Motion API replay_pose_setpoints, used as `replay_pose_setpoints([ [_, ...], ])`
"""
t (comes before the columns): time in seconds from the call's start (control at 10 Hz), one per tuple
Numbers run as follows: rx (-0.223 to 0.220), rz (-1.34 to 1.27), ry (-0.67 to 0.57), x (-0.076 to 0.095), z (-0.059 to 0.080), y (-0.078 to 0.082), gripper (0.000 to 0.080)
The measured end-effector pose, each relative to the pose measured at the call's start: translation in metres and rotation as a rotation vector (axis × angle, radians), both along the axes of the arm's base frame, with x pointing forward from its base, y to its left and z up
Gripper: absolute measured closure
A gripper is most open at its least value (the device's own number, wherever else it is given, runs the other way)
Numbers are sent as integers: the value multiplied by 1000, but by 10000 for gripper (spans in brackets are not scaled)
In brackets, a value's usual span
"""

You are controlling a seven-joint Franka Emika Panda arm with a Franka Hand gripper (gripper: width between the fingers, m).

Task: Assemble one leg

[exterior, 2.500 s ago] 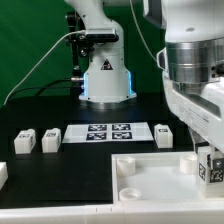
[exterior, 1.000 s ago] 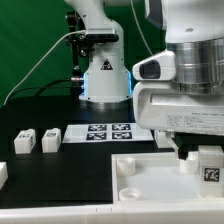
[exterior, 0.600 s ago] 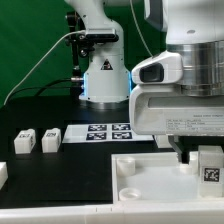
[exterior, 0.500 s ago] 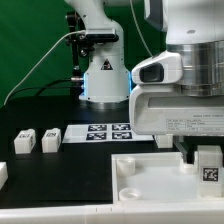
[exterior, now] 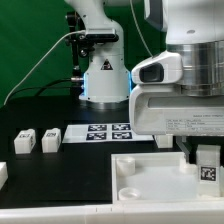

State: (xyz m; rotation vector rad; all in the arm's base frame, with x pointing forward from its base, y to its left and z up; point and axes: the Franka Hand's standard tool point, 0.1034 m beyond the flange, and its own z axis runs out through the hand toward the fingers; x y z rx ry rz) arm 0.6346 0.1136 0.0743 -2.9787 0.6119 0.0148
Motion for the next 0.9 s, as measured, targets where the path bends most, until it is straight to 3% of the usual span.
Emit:
replay_pose_setpoints([
  [0.6, 14, -246, 7, 1, -1, -2, 505],
  [0.8, 13, -246, 8, 0, -1, -3, 270],
  [0.9, 13, -246, 8, 0, -1, -3, 270],
])
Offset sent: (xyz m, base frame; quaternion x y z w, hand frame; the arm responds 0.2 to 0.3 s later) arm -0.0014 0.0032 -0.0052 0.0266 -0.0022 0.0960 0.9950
